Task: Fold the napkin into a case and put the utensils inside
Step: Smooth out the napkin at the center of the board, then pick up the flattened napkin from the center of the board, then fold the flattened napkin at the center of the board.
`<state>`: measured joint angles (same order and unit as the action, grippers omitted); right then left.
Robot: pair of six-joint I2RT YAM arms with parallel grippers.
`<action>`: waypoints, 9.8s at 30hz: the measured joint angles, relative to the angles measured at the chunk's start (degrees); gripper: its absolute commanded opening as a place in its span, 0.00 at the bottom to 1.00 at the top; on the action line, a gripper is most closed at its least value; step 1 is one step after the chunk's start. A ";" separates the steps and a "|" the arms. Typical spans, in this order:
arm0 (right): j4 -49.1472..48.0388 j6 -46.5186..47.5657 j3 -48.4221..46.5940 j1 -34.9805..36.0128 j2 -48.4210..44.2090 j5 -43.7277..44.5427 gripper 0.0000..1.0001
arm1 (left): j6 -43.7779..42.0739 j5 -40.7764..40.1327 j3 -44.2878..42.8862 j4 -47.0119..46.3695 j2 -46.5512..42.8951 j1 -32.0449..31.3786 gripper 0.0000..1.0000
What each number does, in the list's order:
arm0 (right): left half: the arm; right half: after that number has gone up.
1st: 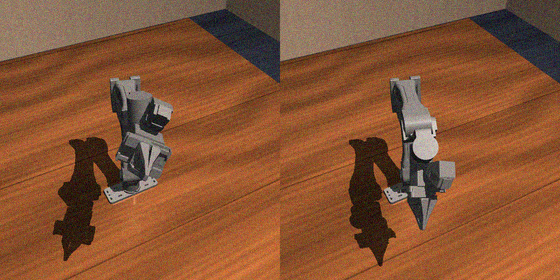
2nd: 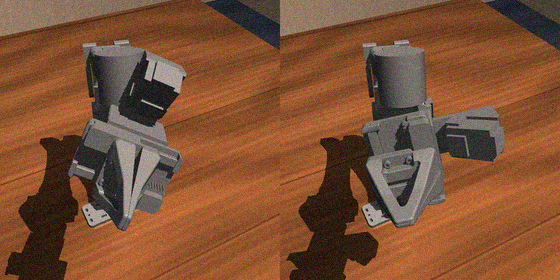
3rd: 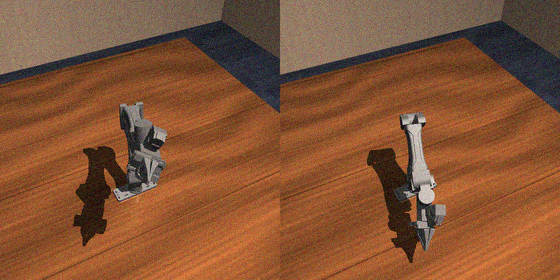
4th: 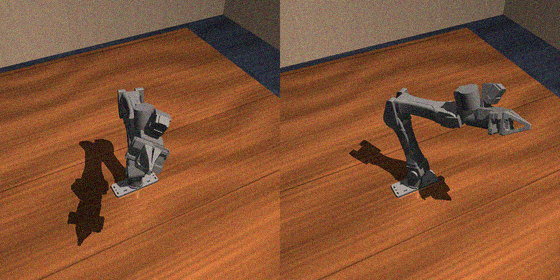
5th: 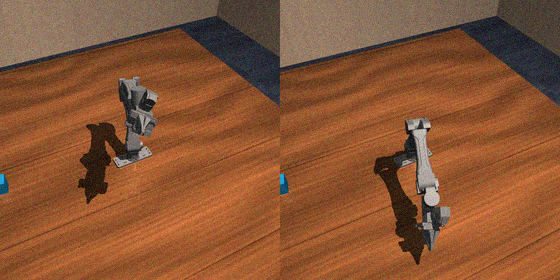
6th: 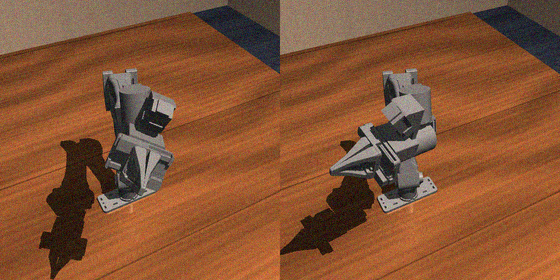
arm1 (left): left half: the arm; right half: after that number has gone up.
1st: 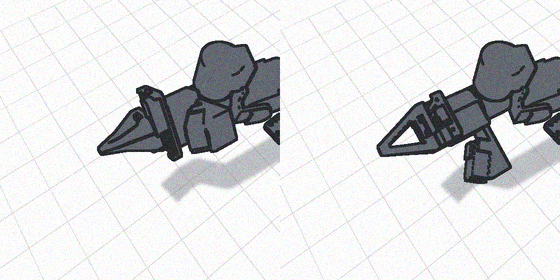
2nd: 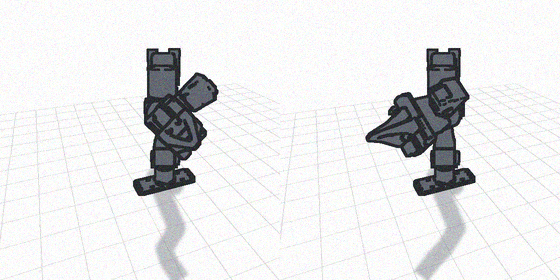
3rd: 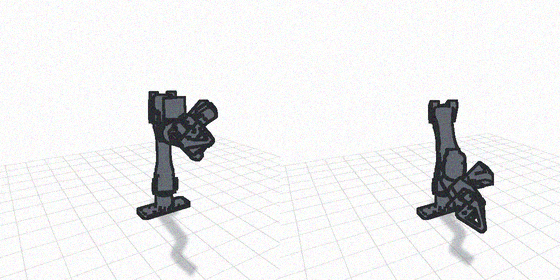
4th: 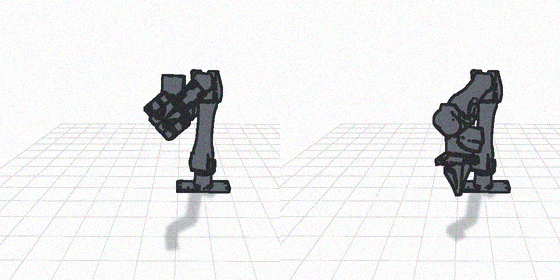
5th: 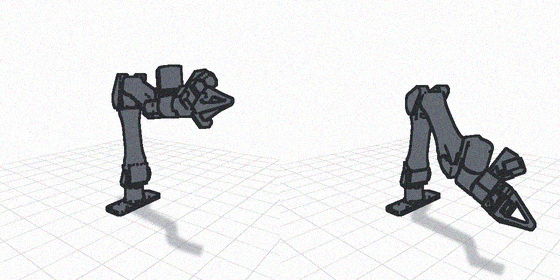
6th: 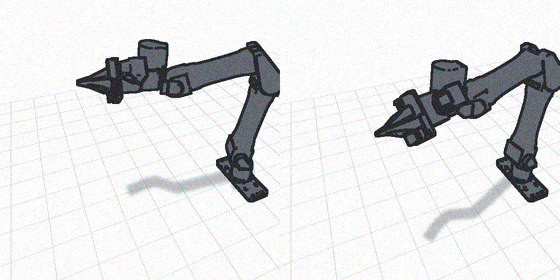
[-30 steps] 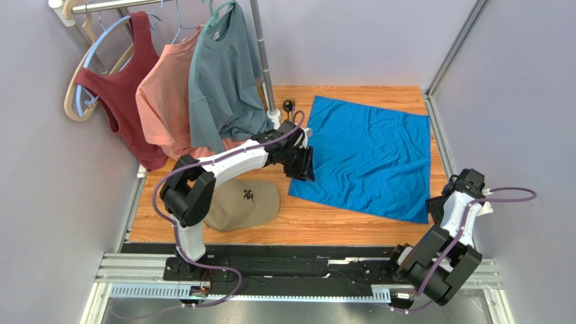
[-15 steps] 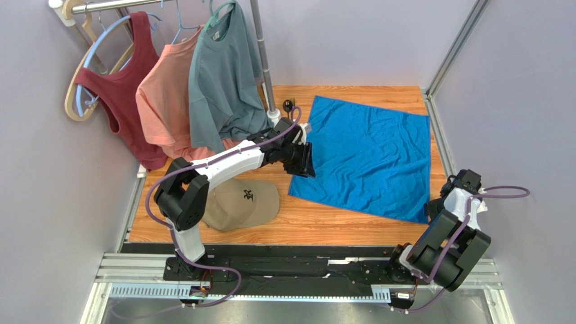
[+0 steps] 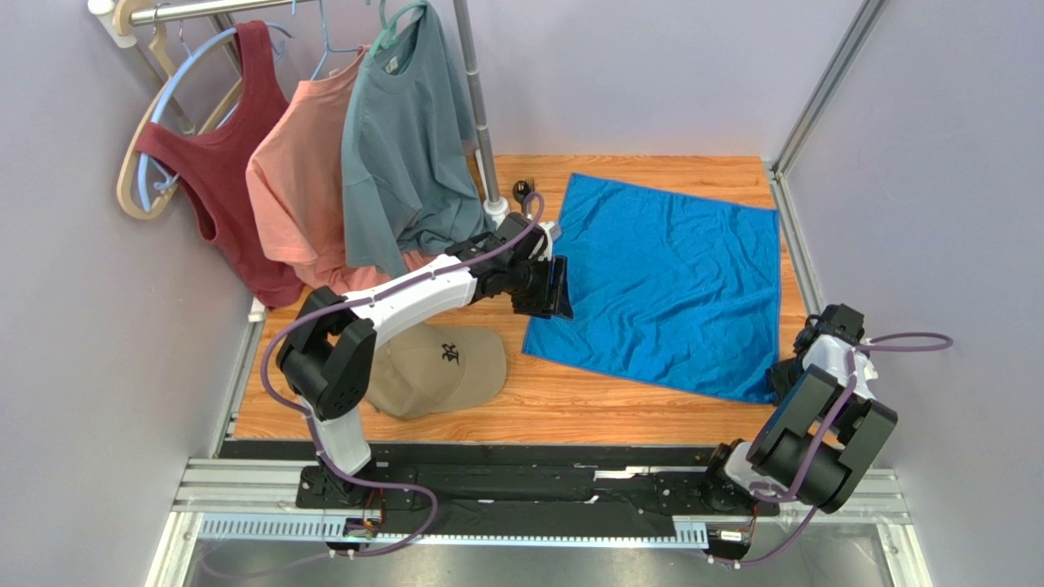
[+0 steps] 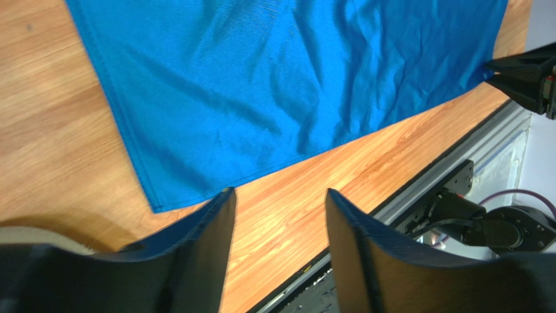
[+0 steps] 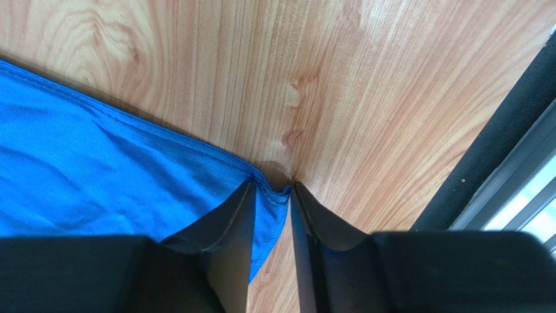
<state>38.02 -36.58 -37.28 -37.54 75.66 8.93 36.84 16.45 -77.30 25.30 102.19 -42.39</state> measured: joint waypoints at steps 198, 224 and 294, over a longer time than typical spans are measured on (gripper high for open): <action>9.14 3.98 -24.70 13.84 -5.16 -5.86 0.00 | -10.38 5.46 -43.56 -1.57 30.49 17.92 0.00; 19.63 4.09 -10.34 13.84 -6.49 -6.58 0.00 | -15.13 8.24 -18.84 12.83 16.57 16.44 0.00; 8.81 3.45 -7.28 15.23 3.02 -0.11 0.12 | -16.76 2.78 -6.80 13.07 14.97 14.25 0.32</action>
<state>46.83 -33.12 -44.56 -22.31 78.67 8.82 20.08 19.22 -84.09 38.37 117.16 -28.14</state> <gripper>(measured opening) 0.113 0.213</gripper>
